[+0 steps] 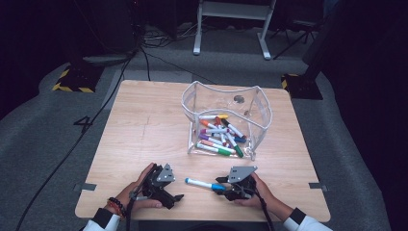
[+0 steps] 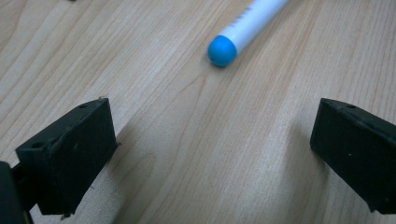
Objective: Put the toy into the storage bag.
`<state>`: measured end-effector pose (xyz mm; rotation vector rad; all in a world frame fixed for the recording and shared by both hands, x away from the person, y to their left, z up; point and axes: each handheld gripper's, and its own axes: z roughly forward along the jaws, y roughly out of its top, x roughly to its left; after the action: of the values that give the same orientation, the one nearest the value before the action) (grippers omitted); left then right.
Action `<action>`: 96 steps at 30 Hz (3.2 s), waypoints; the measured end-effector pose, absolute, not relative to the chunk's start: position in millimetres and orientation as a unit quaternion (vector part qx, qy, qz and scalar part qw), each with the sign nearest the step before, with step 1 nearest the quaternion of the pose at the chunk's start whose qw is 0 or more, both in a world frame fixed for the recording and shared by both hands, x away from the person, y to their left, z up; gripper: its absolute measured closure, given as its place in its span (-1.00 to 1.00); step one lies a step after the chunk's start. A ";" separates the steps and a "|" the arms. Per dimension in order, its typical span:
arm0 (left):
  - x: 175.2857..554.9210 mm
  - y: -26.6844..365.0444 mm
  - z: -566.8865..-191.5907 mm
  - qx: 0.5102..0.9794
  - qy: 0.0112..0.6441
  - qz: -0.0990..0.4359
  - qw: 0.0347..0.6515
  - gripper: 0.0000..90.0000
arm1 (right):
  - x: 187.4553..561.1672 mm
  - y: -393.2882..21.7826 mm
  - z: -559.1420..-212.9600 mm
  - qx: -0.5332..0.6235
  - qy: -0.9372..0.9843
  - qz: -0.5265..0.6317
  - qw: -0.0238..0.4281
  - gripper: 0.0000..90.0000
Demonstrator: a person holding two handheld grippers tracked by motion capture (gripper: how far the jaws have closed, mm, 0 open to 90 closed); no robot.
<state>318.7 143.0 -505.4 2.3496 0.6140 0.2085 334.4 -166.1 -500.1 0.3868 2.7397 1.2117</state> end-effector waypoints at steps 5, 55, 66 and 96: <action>319.1 142.5 -505.5 0.905 0.237 0.081 0.345 -0.99 | 348.2 -166.1 -500.9 0.123 0.903 0.407 0.056 0.48; 322.1 141.3 -505.6 0.904 0.238 0.078 0.346 -0.99 | 363.6 -210.7 -428.3 0.094 0.898 0.421 0.088 0.67; 322.1 141.3 -505.6 0.904 0.238 0.079 0.346 -0.99 | 364.9 -227.1 -383.6 0.093 0.883 0.444 0.121 0.67; 322.1 141.4 -505.4 0.905 0.238 0.080 0.345 -0.99 | 425.9 -238.5 -286.2 0.111 0.865 0.447 0.201 0.67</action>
<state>322.1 141.4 -505.4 2.3490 0.6169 0.2089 425.9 -238.5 -286.2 0.3089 2.4170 1.2483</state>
